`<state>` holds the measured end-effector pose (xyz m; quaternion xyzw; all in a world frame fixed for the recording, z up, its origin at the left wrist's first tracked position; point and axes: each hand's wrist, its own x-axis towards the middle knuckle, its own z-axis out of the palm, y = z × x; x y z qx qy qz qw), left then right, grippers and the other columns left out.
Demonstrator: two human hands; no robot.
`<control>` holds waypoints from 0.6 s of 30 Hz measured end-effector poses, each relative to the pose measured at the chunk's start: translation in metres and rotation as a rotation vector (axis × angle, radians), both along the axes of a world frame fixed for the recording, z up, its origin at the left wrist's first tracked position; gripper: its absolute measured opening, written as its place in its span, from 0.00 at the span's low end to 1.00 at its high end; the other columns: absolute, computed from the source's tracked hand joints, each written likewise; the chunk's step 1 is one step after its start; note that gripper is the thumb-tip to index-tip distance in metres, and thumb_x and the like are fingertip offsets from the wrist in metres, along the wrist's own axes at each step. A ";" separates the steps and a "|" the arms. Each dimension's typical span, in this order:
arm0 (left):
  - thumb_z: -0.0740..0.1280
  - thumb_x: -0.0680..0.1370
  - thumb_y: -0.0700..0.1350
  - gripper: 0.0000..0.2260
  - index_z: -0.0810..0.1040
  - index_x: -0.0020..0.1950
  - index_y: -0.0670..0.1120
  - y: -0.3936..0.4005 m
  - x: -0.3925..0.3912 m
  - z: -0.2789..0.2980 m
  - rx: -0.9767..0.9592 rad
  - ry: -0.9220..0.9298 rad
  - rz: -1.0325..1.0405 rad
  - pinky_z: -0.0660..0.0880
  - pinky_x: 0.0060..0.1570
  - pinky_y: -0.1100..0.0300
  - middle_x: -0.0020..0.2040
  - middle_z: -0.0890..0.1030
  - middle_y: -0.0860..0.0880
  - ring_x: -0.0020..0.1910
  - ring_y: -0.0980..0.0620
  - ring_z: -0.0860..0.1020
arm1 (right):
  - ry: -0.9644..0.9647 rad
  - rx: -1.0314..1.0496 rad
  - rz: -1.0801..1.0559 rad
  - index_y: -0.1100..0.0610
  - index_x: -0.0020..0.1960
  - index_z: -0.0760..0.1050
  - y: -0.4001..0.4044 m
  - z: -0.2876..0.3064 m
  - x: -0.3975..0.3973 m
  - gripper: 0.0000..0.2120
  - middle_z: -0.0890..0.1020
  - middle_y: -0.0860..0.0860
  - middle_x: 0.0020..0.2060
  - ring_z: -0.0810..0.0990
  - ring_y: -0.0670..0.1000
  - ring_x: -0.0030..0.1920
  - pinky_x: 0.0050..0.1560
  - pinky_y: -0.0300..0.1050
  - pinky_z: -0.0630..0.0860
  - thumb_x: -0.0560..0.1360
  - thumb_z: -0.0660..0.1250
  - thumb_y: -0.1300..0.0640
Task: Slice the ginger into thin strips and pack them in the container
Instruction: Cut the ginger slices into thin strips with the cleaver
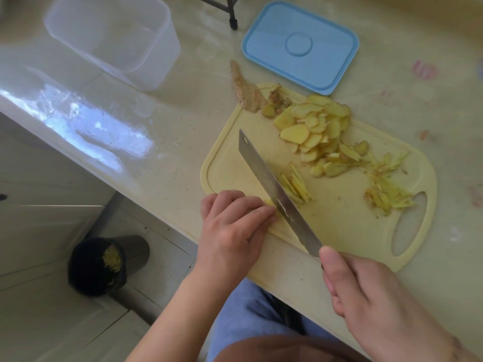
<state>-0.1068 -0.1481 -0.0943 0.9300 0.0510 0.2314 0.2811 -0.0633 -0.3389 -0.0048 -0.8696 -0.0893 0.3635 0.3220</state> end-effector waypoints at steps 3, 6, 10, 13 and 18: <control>0.76 0.74 0.41 0.00 0.87 0.44 0.45 -0.003 0.000 0.001 0.000 -0.002 0.019 0.69 0.48 0.52 0.43 0.84 0.52 0.44 0.48 0.77 | -0.044 0.013 0.009 0.55 0.29 0.65 0.009 -0.005 0.004 0.34 0.74 0.48 0.24 0.69 0.47 0.26 0.35 0.51 0.69 0.69 0.41 0.27; 0.77 0.74 0.43 0.02 0.87 0.42 0.46 -0.005 0.000 0.000 -0.014 -0.010 0.060 0.70 0.48 0.51 0.42 0.84 0.52 0.44 0.48 0.78 | -0.045 0.058 -0.001 0.55 0.29 0.64 0.016 -0.006 0.009 0.33 0.73 0.48 0.22 0.69 0.47 0.24 0.29 0.47 0.67 0.70 0.43 0.27; 0.77 0.74 0.42 0.02 0.86 0.43 0.44 -0.005 -0.003 -0.001 -0.026 0.002 0.076 0.71 0.48 0.50 0.43 0.84 0.51 0.45 0.48 0.79 | -0.003 0.122 -0.072 0.54 0.35 0.67 0.008 -0.001 0.011 0.31 0.68 0.50 0.20 0.64 0.47 0.22 0.28 0.42 0.60 0.70 0.45 0.26; 0.77 0.74 0.39 0.01 0.86 0.43 0.43 -0.005 -0.002 -0.002 -0.040 0.000 0.068 0.71 0.48 0.50 0.44 0.83 0.49 0.45 0.48 0.79 | 0.011 0.102 -0.031 0.57 0.37 0.66 0.000 0.003 0.009 0.34 0.67 0.51 0.21 0.63 0.47 0.22 0.29 0.43 0.60 0.69 0.45 0.25; 0.76 0.74 0.40 0.02 0.85 0.42 0.44 -0.007 0.000 0.001 -0.039 0.005 0.067 0.70 0.48 0.51 0.44 0.84 0.51 0.46 0.49 0.78 | -0.040 0.064 0.027 0.54 0.39 0.67 0.002 0.007 0.004 0.32 0.70 0.50 0.21 0.66 0.47 0.23 0.30 0.43 0.62 0.68 0.43 0.26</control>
